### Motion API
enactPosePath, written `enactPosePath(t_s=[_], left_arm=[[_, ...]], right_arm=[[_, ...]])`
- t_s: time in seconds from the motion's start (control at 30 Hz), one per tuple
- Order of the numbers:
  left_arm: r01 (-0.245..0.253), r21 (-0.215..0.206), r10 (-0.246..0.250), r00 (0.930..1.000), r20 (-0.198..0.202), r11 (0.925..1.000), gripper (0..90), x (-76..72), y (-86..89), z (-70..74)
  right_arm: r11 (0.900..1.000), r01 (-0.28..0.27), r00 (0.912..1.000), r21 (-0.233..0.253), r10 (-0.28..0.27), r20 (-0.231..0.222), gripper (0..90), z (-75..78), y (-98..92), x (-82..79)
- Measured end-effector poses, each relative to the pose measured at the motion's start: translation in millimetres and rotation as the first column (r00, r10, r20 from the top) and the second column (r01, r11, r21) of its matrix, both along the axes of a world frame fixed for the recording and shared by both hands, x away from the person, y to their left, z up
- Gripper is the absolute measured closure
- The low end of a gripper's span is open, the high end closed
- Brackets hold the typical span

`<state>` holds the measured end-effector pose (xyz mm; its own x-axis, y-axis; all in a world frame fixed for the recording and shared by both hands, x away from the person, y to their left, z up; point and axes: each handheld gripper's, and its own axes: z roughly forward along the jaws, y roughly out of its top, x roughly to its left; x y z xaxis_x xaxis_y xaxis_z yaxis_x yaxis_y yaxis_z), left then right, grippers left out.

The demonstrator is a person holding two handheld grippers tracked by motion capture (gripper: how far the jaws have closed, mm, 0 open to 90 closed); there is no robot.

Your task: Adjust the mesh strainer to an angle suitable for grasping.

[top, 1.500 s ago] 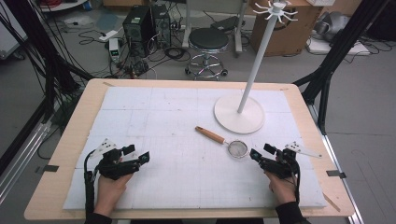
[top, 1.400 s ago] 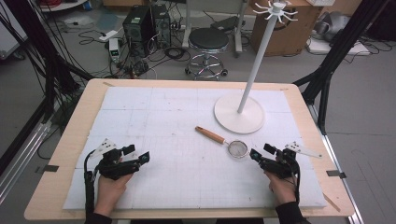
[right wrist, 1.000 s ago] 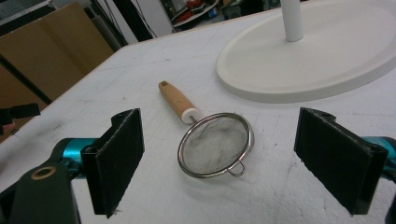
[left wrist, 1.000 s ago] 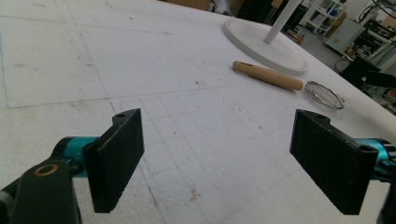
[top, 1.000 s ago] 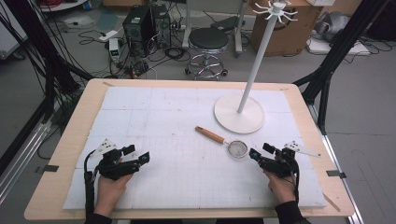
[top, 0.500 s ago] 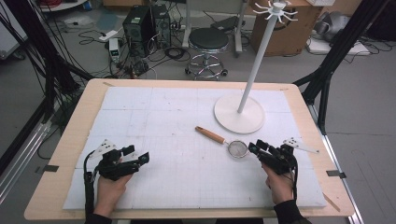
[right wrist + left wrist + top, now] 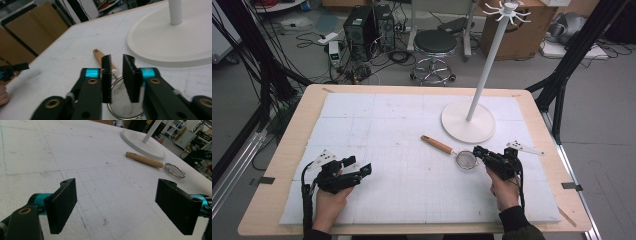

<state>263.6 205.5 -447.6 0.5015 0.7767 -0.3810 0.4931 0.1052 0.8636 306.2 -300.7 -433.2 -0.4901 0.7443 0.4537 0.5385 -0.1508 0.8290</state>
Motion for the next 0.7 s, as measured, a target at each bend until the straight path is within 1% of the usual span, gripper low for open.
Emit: enactPosePath(t_s=[0.03, 0.07, 0.1, 0.13, 0.23, 0.3, 0.37, 0.47, 0.53, 0.7], left_arm=[[-0.002, -0.003, 0.002, 1.0, 0.002, 1.0, 18.2, -0.1, 0.4, -0.2], [-0.001, -0.003, 0.001, 1.0, 0.0, 1.0, 18.2, -0.2, 0.6, -0.1], [-0.001, -0.003, 0.001, 1.0, 0.0, 1.0, 18.2, -0.2, 0.6, -0.1], [-0.001, -0.004, 0.001, 1.0, -0.001, 1.0, 18.2, -0.1, 1.1, -0.2], [-0.002, -0.002, 0.002, 1.0, -0.006, 1.0, 18.3, 0.3, 1.7, -0.6], [-0.004, -0.006, 0.004, 1.0, -0.003, 1.0, 18.3, 0.3, 1.8, -0.5], [-0.006, -0.004, 0.006, 1.0, 0.0, 1.0, 18.3, 0.1, 2.1, -0.4], [-0.005, -0.005, 0.005, 1.0, -0.001, 1.0, 18.4, 0.1, 2.3, -0.4], [-0.003, -0.007, 0.003, 1.0, 0.0, 1.0, 18.5, 0.2, 2.3, -0.7], [-0.001, -0.013, 0.001, 1.0, -0.003, 0.9999, 18.5, -0.2, 2.7, -0.4]], right_arm=[[1.0, -0.003, 1.0, -0.006, 0.003, -0.009, 81.6, -0.4, 2.1, 2.6], [1.0, -0.004, 1.0, -0.003, 0.004, -0.008, 83.5, -0.9, 2.8, 4.0], [1.0, -0.005, 0.9998, 0.002, 0.005, -0.017, 85.3, -0.8, 3.7, 5.4], [1.0, -0.006, 0.9998, -0.006, 0.006, -0.019, 86.9, -0.9, 4.6, 7.6], [1.0, -0.015, 0.9994, -0.015, 0.014, -0.031, 89.3, 1.4, 9.5, 14.0], [1.0, -0.024, 0.9987, -0.02, 0.023, -0.045, 89.3, 3.6, 13.6, 18.5], [0.999, -0.033, 0.9983, -0.036, 0.031, -0.049, 89.3, 6.1, 19.0, 23.9], [0.998, -0.043, 0.9974, -0.045, 0.04, -0.059, 89.4, 10.0, 28.4, 31.7], [0.997, -0.048, 0.9975, -0.053, 0.045, -0.054, 89.5, 11.6, 34.0, 36.7], [0.995, -0.078, 0.9919, -0.062, 0.071, -0.105, 89.6, 11.9, 45.8, 49.2]])
